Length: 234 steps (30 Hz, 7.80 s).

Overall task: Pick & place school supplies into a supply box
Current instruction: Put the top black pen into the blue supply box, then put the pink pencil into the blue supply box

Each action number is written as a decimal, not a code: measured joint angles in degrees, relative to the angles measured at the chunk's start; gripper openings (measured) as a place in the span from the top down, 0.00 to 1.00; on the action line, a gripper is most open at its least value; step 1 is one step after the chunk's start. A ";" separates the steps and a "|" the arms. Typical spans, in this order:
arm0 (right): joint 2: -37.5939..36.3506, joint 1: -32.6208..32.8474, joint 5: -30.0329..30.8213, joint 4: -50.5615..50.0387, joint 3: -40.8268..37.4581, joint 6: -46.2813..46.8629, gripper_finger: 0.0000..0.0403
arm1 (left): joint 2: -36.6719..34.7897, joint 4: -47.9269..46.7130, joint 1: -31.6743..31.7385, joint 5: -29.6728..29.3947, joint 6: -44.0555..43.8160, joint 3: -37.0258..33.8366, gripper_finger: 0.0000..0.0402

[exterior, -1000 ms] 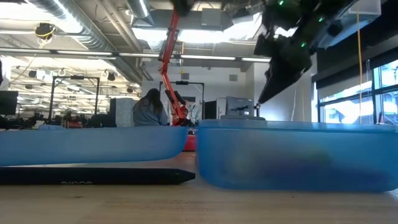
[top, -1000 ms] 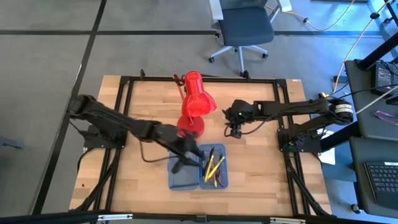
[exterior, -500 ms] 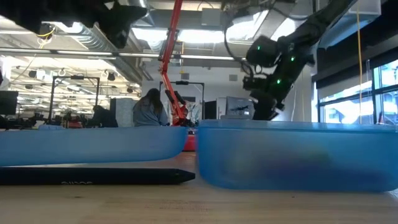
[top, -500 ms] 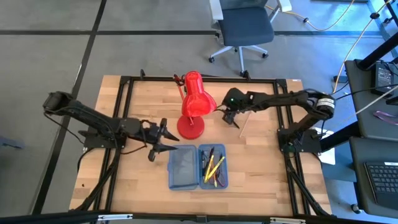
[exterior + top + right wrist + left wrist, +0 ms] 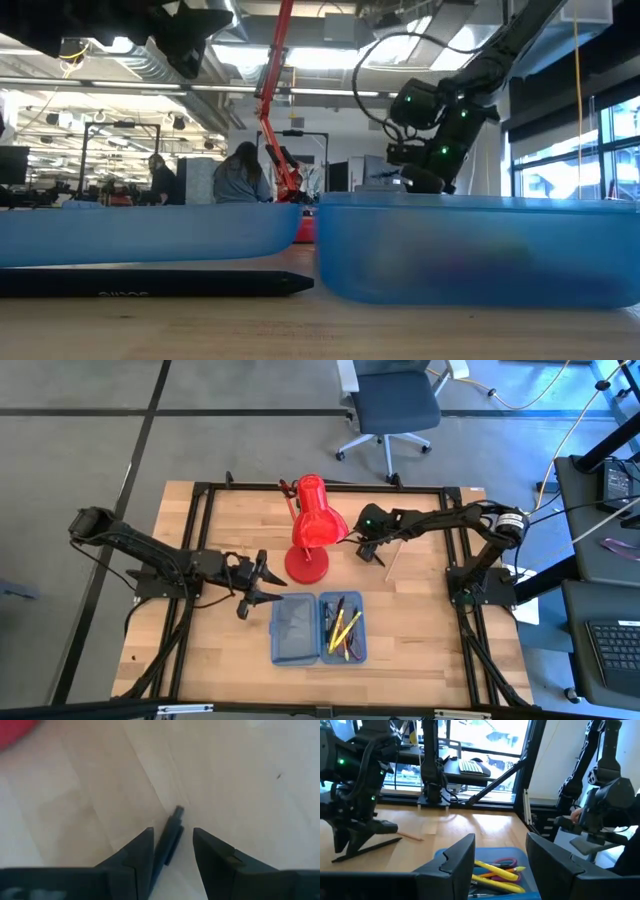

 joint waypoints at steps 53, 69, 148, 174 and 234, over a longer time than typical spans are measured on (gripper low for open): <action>-13.77 6.75 -30.62 2.22 -0.10 -11.93 0.99 | 0.07 -3.06 0.00 -0.02 7.61 -0.01 0.58; -14.60 16.76 -20.91 -8.37 -0.07 -14.58 0.85 | 0.07 -3.08 -0.04 0.00 7.48 -0.01 0.58; -6.67 22.86 -5.31 23.78 -20.24 -2.93 0.89 | 0.07 -6.00 -0.05 -1.88 5.95 -0.03 0.58; -25.29 21.14 -20.04 15.17 -20.20 -13.48 0.90 | 0.07 -6.03 -0.07 -1.88 6.10 -0.03 0.58; -3.02 34.42 -15.98 21.49 -6.75 -49.67 0.79 | 0.07 -6.42 -0.04 -1.57 -7.45 0.00 0.58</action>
